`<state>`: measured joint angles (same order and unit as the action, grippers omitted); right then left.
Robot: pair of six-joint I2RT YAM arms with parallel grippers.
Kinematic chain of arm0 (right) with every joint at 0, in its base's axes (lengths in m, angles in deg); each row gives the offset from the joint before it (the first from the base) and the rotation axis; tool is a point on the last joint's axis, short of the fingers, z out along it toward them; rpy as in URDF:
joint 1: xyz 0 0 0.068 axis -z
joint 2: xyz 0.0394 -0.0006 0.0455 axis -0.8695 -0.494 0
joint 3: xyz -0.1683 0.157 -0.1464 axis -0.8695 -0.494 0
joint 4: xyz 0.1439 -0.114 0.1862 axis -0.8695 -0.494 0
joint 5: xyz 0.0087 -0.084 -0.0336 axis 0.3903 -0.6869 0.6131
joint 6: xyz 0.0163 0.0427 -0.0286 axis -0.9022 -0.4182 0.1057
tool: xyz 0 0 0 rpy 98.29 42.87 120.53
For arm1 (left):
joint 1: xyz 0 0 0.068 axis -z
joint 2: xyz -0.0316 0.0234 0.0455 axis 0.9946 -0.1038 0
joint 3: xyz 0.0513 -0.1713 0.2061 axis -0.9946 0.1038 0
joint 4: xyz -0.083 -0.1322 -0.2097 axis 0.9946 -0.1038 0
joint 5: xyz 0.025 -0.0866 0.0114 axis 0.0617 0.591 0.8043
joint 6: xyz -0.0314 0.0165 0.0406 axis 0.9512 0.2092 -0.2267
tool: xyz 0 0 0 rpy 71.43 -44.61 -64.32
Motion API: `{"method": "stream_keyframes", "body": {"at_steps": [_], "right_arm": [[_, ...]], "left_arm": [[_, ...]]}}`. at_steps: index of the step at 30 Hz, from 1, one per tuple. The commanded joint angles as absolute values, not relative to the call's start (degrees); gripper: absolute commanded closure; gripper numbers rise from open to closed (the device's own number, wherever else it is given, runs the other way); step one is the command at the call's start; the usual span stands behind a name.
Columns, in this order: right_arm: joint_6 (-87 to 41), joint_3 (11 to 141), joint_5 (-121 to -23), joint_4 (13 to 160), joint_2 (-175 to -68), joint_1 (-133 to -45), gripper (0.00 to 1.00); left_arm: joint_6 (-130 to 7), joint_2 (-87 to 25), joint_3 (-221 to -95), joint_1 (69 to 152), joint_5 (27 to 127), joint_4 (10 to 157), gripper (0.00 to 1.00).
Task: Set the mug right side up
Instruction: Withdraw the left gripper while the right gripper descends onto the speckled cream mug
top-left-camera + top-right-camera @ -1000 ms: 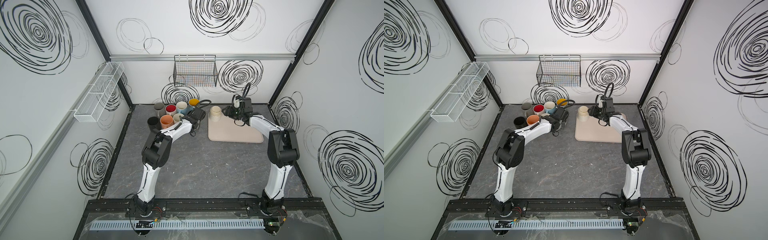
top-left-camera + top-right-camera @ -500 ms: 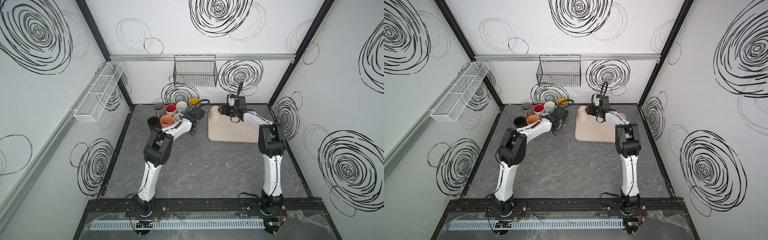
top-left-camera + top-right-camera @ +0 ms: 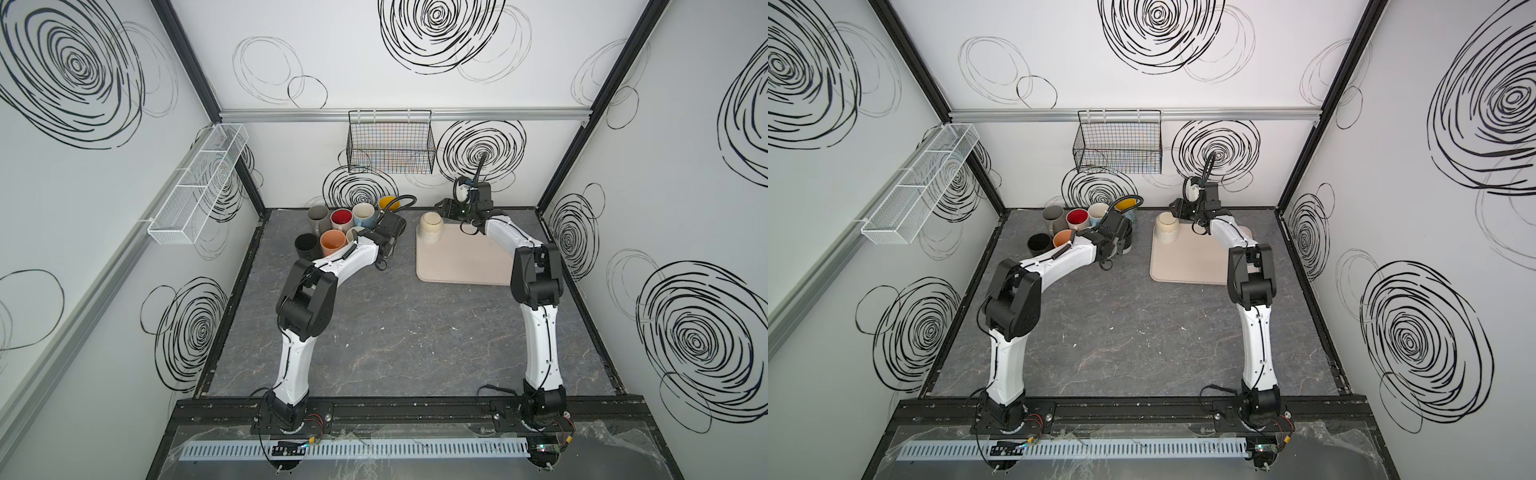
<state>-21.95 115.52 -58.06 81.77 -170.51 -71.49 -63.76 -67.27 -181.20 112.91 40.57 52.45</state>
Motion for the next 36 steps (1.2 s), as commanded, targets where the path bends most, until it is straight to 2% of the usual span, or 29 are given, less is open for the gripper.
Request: {"method": "stream_keyframes", "body": {"at_steps": [1, 6, 11, 14, 16, 22, 26, 31, 36], "right_arm": [[-21.58, 121.59, -55.6, 80.32, -174.71, -71.82, 0.37], [-21.04, 127.27, -51.28, 78.35, -179.39, -71.82, 0.38], [-19.82, 126.4, -48.56, 75.63, -179.53, -72.0, 0.41], [-18.49, 122.66, -48.55, 74.75, -177.28, -72.1, 0.46], [-18.08, 117.27, -49.52, 75.88, -174.01, -72.08, 0.49], [-18.44, 99.05, -51.43, 83.43, -163.32, -71.99, 0.5], [-20.28, 91.21, -52.84, 83.74, -158.06, -72.22, 0.52], [-25.92, 81.41, -55.89, 82.53, -149.52, -72.57, 0.5], [-29.03, 70.57, -58.01, 87.45, -139.09, -72.88, 0.47]], "left_arm": [[-62.74, -62.83, -179.9, 112.96, 41.76, 55.48, 0.35], [-63.16, -60.83, -179.5, 113.46, 42.02, 54.96, 0.35], [-63.31, -57.89, -176.55, 114.3, 42.22, 56.65, 0.34], [-63.05, -56.8, -175.2, 114.79, 42.65, 56.89, 0.34], [-63.02, -56.15, -174.48, 115.36, 42.79, 56.89, 0.34], [-62.75, -54.71, -172.68, 118.66, 42.0, 57.63, 0.34], [-62.04, -55.02, -172.77, 121.62, 42.47, 57.82, 0.34], [-59.85, -55.62, -172.04, 124.81, 46.32, 61.28, 0.34], [-55.58, -57.93, -170.29, 125.62, 54.65, 67.28, 0.43]]}}
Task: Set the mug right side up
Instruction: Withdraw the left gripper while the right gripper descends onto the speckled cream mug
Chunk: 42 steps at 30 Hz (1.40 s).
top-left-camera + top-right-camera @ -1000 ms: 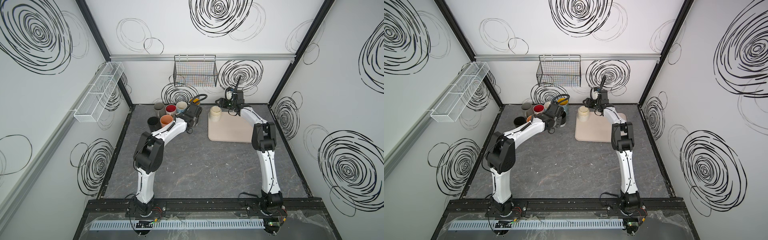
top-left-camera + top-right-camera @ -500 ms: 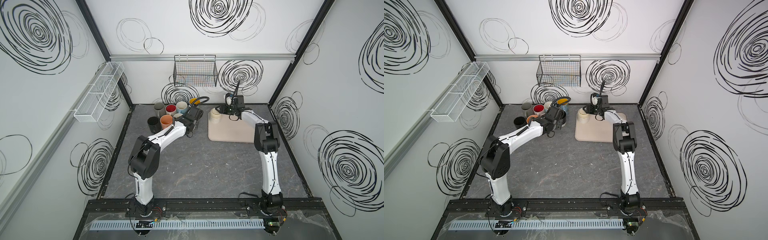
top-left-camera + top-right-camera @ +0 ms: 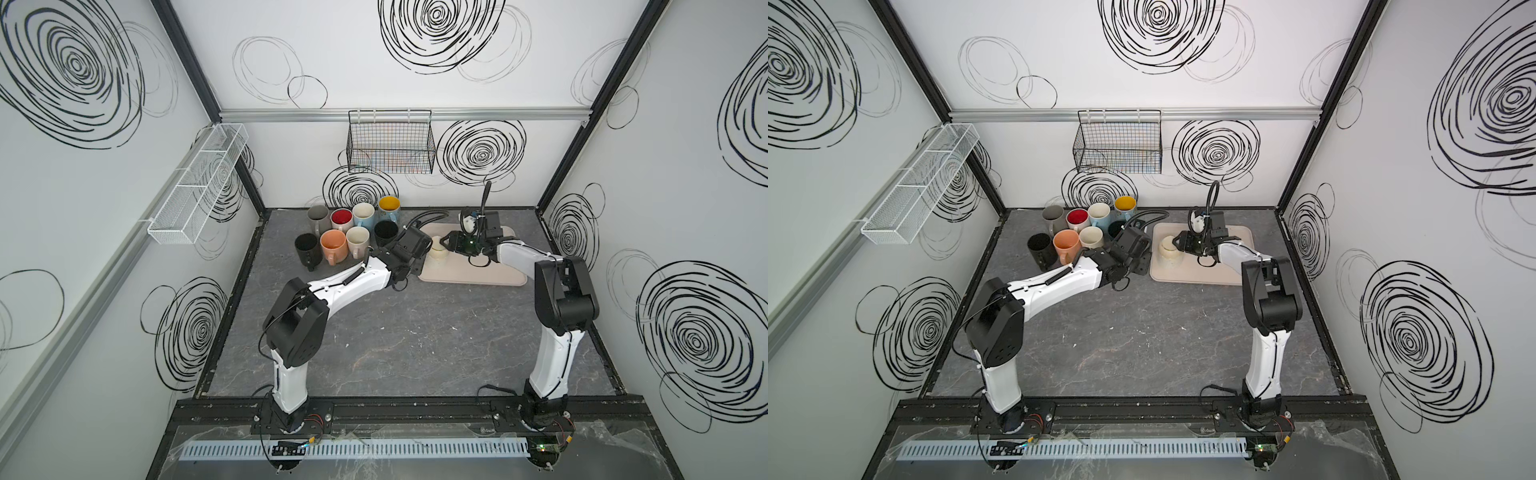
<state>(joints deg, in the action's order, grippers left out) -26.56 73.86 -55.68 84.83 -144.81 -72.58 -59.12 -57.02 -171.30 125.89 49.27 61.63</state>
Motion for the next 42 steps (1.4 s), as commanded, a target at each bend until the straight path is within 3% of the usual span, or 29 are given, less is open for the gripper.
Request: {"method": "stream_keyframes", "body": {"at_steps": [1, 5, 9, 20, 30, 42], "right_arm": [[-28.23, 70.07, -58.91, 87.38, -137.63, -72.5, 0.46], [-25.78, 73.98, -59.98, 83.86, -137.47, -70.24, 0.45], [-24.03, 81.64, -57.99, 79.59, -143.78, -68.91, 0.45], [-20.88, 100.09, -48.47, 70.9, -161.65, -69.1, 0.62], [-19.1, 85.21, -49.82, 75.56, -153.11, -69.25, 0.76], [-15.14, 70.11, -54.31, 74.43, -139.98, -72.96, 0.76]], "left_arm": [[-54.85, -58.67, -170.26, 125.68, 55.96, 68.03, 0.45], [-54.2, -61.21, -171.17, 126.22, 58.93, 69.36, 0.48], [-51.9, -62.81, -171.69, 126.29, 61.44, 71.32, 0.49], [-50.24, -67.9, -175.23, 125.05, 66.91, 72.55, 0.51], [-49.19, -72.54, -179.23, 122.57, 69.61, 73.98, 0.55], [-48.67, -74.64, -181.56, 121.05, 70.19, 75.24, 0.57]]}}
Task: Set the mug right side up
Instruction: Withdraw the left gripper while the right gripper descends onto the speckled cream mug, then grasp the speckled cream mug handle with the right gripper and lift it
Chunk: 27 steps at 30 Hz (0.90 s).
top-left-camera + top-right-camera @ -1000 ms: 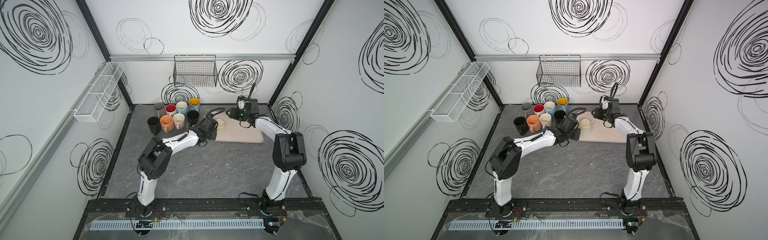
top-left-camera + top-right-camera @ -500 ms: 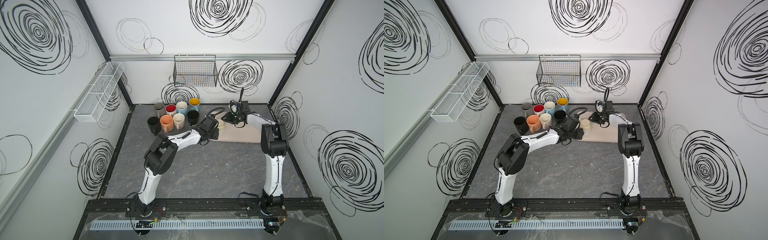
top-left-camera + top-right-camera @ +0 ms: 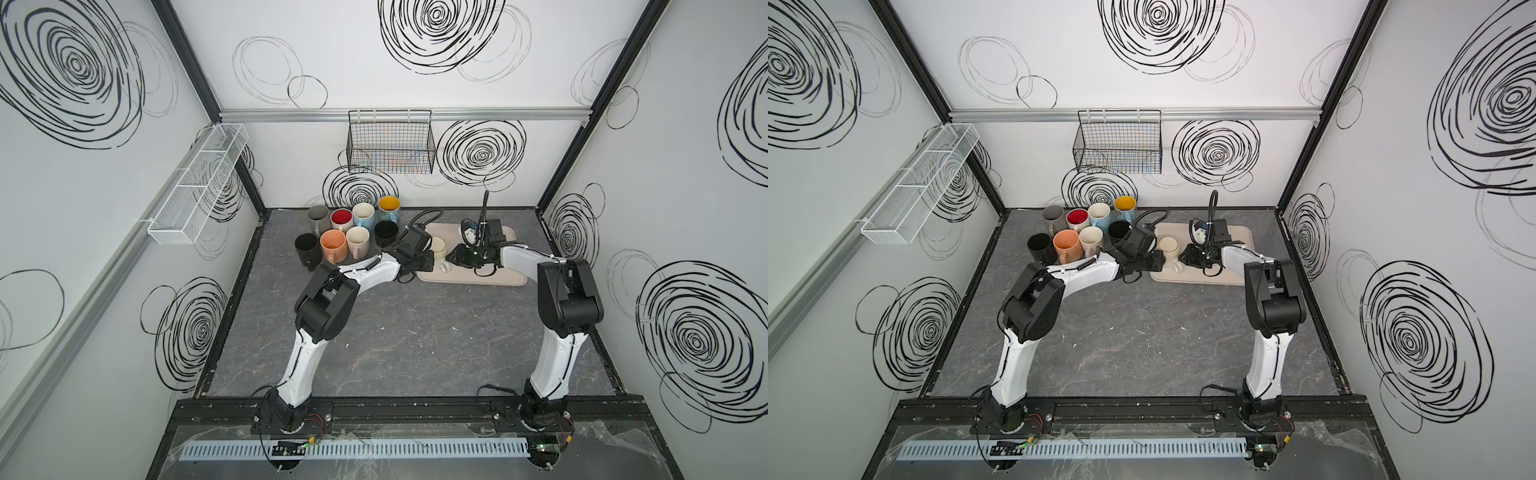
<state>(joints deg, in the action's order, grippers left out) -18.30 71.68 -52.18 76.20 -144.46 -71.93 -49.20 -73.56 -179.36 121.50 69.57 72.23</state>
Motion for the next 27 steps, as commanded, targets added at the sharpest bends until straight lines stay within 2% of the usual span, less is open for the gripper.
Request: {"method": "stream_keyframes", "body": {"at_steps": [1, 7, 13, 19, 24, 27], "right_arm": [[-14.58, 69.4, -55.83, 73.65, -138.66, -72.97, 0.75], [-13.62, 66.5, -67.28, 71.11, -131.35, -74.25, 0.51], [-14.45, 66.81, -77.77, 70.68, -131.07, -81.59, 0.4], [-16.7, 70.98, -81.27, 68.53, -138.49, -83.72, 0.31], [-15.76, 74.7, -82.24, 67.86, -143.69, -84.69, 0.34], [-15.24, 76.17, -83.23, 67.57, -145.48, -84.96, 0.42]], "left_arm": [[-48.66, -74.24, -181.2, 121.01, 70.17, 75.31, 0.57], [-49.1, -67.93, -174.29, 120.95, 68.79, 77.13, 0.55], [-48.4, -60.16, -164.38, 120.65, 67.41, 80.09, 0.51], [-48.13, -54.35, -156.96, 120.8, 66.3, 81.64, 0.5], [-48.18, -52.07, -153.59, 120.52, 65.66, 82.02, 0.49], [-48.27, -51.69, -152.74, 120.44, 65.64, 82.11, 0.49]]}}
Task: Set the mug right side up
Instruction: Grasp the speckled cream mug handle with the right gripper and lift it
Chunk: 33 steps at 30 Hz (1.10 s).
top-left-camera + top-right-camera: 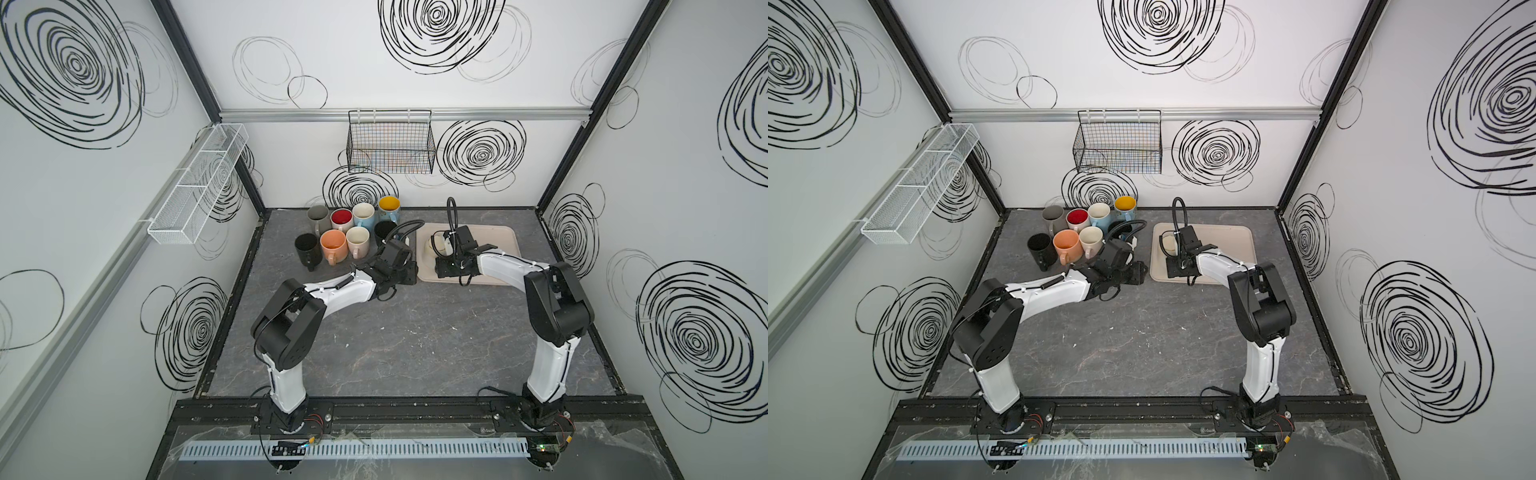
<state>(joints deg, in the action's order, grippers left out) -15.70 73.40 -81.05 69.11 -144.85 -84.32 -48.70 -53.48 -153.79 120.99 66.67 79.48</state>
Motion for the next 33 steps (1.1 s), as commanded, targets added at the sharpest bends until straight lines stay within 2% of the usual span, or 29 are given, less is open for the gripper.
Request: {"method": "stream_keyframes", "body": {"at_steps": [1, 3, 10, 12, 21, 28, 33], "right_arm": [[-15.07, 76.33, -83.53, 67.79, -145.84, -85.04, 0.44], [-14.8, 76.87, -83.88, 67.73, -146.34, -85.03, 0.49], [-14.59, 77.8, -84.07, 67.02, -146.02, -85.37, 0.49], [-14.28, 77.7, -83.9, 67.22, -145.96, -85.53, 0.52], [-12.75, 78.52, -85.5, 66.39, -145.72, -85.96, 0.99], [-14.09, 71.6, -82.76, 74.33, -136.72, -85.22, 1.0], [-20.52, 64.82, -72.5, 83.58, -128.27, -82.36, 1.0]], "left_arm": [[-48.31, -51.69, -152.56, 120.43, 65.51, 82.05, 0.49], [-48.22, -51.6, -152.28, 120.43, 65.48, 82.2, 0.49], [-48.12, -51.86, -152.11, 120.61, 65.82, 82.55, 0.48], [-48.14, -52.0, -152.26, 120.59, 65.8, 82.5, 0.48], [-47.96, -52.97, -152.99, 120.87, 65.89, 82.33, 0.48], [-47.62, -49.86, -150.71, 120.96, 66.55, 85.61, 0.48], [-45.25, -44.49, -144.95, 120.24, 69.37, 94.27, 0.47]]}}
